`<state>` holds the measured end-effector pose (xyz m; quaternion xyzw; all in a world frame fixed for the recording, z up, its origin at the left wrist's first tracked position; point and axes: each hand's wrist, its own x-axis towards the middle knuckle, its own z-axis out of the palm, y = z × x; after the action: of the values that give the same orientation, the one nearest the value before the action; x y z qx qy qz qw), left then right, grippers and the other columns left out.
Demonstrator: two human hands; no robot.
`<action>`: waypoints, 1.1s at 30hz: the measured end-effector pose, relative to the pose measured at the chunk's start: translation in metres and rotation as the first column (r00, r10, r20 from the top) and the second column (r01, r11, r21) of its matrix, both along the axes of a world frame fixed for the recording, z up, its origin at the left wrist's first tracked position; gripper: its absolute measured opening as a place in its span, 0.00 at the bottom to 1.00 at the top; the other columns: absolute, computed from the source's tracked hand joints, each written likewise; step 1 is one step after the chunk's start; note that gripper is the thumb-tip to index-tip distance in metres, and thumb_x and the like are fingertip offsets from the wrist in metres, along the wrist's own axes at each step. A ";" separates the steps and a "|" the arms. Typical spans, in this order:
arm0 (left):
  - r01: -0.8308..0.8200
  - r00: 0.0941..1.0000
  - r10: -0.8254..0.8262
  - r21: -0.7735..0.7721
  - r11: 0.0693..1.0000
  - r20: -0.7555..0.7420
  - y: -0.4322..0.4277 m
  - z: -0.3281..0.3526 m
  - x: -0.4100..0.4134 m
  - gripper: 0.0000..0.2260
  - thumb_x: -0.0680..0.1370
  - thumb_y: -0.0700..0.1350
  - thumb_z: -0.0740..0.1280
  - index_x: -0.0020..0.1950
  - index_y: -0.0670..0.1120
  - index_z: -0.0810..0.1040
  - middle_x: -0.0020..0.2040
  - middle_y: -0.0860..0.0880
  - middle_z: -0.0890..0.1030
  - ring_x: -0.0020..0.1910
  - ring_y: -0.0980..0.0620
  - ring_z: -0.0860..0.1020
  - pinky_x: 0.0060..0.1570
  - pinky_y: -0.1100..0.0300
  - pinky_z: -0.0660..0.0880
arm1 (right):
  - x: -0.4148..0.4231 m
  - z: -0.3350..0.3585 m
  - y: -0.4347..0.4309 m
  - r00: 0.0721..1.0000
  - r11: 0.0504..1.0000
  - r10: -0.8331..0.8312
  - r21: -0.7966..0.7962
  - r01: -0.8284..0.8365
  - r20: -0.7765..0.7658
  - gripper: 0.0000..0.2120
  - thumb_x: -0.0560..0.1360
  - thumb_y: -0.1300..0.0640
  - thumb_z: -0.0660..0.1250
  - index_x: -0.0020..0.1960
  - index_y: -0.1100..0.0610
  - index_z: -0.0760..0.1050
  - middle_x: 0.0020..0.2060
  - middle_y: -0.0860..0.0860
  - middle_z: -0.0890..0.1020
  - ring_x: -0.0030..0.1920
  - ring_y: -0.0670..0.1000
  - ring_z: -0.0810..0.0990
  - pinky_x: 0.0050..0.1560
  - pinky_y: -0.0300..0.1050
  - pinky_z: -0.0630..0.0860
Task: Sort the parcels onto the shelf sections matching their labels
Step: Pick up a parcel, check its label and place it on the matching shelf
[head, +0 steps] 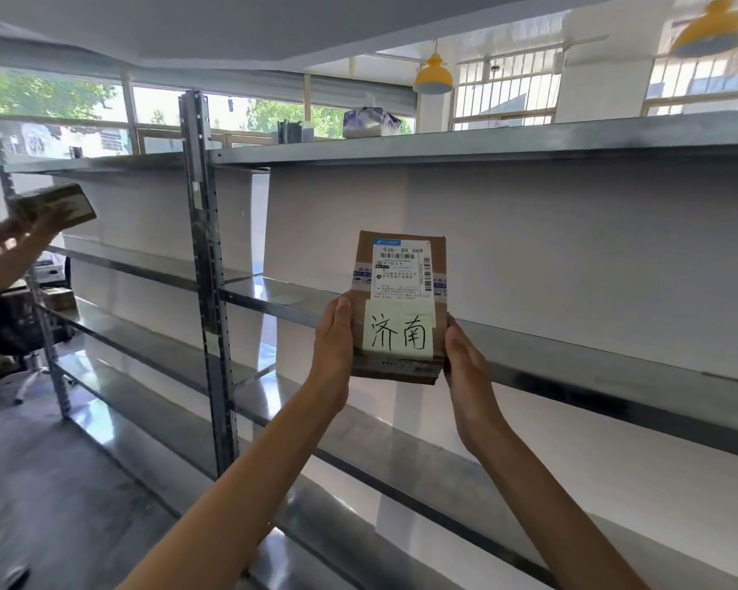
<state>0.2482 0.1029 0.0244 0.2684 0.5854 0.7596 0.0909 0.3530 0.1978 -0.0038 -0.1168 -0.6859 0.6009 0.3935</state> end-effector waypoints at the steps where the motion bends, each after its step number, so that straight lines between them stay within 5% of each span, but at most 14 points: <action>1: 0.003 1.000 -0.003 0.001 1.000 0.000 -0.003 0.000 -0.002 0.12 0.83 0.53 0.50 0.50 0.53 0.71 0.52 0.43 0.82 0.52 0.44 0.81 0.54 0.48 0.78 | -0.002 -0.001 -0.002 1.000 1.000 0.005 0.002 -0.005 -0.005 0.19 0.82 0.49 0.48 0.70 0.48 0.66 0.57 0.46 0.78 0.52 0.37 0.76 0.41 0.23 0.74; 9: 0.001 1.000 0.000 -0.023 1.000 0.024 -0.013 -0.004 -0.014 0.15 0.83 0.54 0.49 0.60 0.48 0.70 0.55 0.42 0.81 0.53 0.44 0.81 0.56 0.45 0.77 | -0.019 -0.001 -0.007 1.000 1.000 0.012 0.008 -0.012 -0.003 0.16 0.82 0.49 0.48 0.64 0.45 0.69 0.53 0.45 0.80 0.53 0.40 0.78 0.41 0.27 0.76; 13: -0.032 0.999 0.033 -0.038 0.999 0.024 -0.011 -0.003 -0.028 0.19 0.82 0.55 0.50 0.63 0.46 0.71 0.53 0.43 0.82 0.50 0.45 0.82 0.47 0.52 0.80 | -0.033 0.000 -0.005 1.000 1.000 0.017 0.026 -0.017 0.009 0.19 0.81 0.47 0.47 0.67 0.48 0.69 0.56 0.46 0.79 0.54 0.42 0.78 0.42 0.29 0.77; 19: -0.058 0.996 0.059 -0.023 0.998 0.066 0.000 -0.003 -0.037 0.17 0.82 0.53 0.52 0.61 0.45 0.73 0.48 0.46 0.83 0.43 0.51 0.81 0.38 0.62 0.74 | -0.048 -0.001 0.010 0.999 0.999 0.047 0.000 -0.047 0.003 0.18 0.81 0.46 0.47 0.65 0.45 0.70 0.54 0.45 0.80 0.55 0.44 0.78 0.46 0.33 0.77; 27: -0.096 0.988 0.090 0.042 0.994 0.126 0.023 -0.003 -0.052 0.13 0.82 0.50 0.55 0.54 0.47 0.76 0.44 0.48 0.83 0.45 0.50 0.81 0.50 0.56 0.77 | -0.064 0.001 0.040 0.992 0.992 0.118 -0.037 -0.120 -0.044 0.18 0.81 0.48 0.50 0.68 0.47 0.68 0.60 0.49 0.79 0.59 0.50 0.78 0.55 0.43 0.78; 33: -0.094 0.991 0.088 0.061 0.994 0.099 0.036 -0.004 -0.057 0.14 0.82 0.50 0.53 0.57 0.46 0.75 0.45 0.49 0.83 0.44 0.53 0.81 0.42 0.62 0.75 | -0.077 -0.002 0.060 0.987 0.986 0.154 -0.065 -0.156 -0.036 0.18 0.81 0.49 0.52 0.68 0.48 0.68 0.60 0.50 0.79 0.61 0.52 0.78 0.60 0.52 0.77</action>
<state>0.1912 0.1385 0.0203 0.2072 0.5667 0.7939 0.0754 0.2760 0.2578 -0.0055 -0.0670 -0.6659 0.6545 0.3518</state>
